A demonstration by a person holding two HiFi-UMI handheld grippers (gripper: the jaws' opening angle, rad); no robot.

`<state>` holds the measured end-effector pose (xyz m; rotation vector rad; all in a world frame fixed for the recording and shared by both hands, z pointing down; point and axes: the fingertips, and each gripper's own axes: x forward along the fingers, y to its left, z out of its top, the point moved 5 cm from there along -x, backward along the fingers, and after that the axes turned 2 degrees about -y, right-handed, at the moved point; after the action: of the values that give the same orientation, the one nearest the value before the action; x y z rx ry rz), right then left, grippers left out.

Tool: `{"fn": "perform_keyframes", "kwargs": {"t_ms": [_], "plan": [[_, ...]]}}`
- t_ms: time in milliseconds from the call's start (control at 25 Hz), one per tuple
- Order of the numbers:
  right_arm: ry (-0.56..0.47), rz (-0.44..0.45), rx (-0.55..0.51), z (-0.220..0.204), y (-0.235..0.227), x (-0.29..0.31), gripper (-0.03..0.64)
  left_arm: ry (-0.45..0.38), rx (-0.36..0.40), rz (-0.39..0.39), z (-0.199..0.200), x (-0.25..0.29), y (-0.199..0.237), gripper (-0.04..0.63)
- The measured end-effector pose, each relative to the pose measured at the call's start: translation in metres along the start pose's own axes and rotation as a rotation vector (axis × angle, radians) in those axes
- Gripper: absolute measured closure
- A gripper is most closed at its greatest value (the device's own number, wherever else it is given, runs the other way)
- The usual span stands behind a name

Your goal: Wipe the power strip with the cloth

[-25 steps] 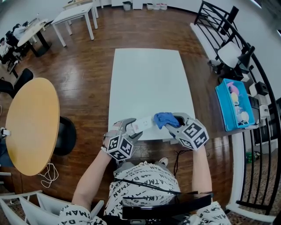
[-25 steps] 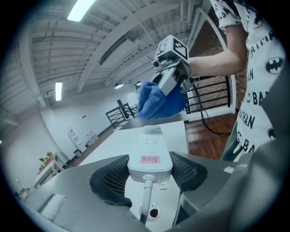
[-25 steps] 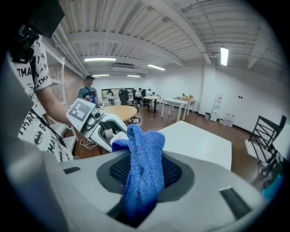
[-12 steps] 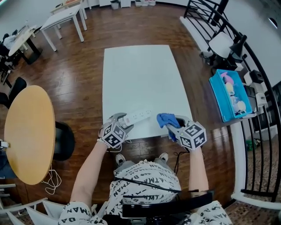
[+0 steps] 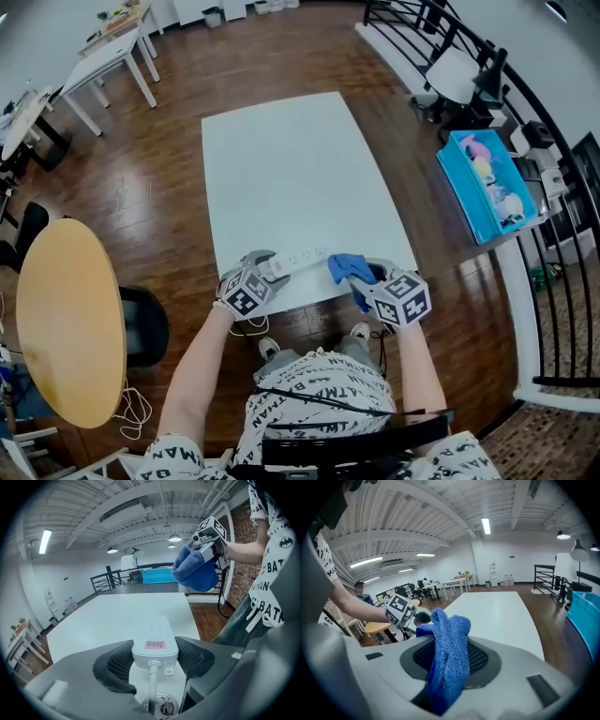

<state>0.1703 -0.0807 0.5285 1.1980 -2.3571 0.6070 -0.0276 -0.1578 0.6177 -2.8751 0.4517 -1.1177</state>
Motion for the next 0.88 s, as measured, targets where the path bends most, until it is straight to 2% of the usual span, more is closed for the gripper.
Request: {"fn": "perform_keyframes", "kwargs": {"t_ms": [320, 480, 640, 880], "plan": [[0.008, -0.036, 0.058, -0.009, 0.003, 0.006, 0.481, 0.026, 0.03, -0.094, -0.009, 0.011, 0.013, 0.313], [0.015, -0.048, 0.075, -0.013, 0.004, 0.006, 0.48, 0.116, 0.048, -0.132, -0.026, 0.028, 0.015, 0.313], [0.028, -0.057, 0.084, -0.02, 0.007, 0.007, 0.481, 0.157, 0.083, -0.124, -0.039, 0.041, 0.014, 0.313], [0.051, -0.067, 0.097, -0.029, 0.005, 0.01, 0.48, 0.224, 0.051, -0.117, -0.05, 0.051, 0.011, 0.312]]}}
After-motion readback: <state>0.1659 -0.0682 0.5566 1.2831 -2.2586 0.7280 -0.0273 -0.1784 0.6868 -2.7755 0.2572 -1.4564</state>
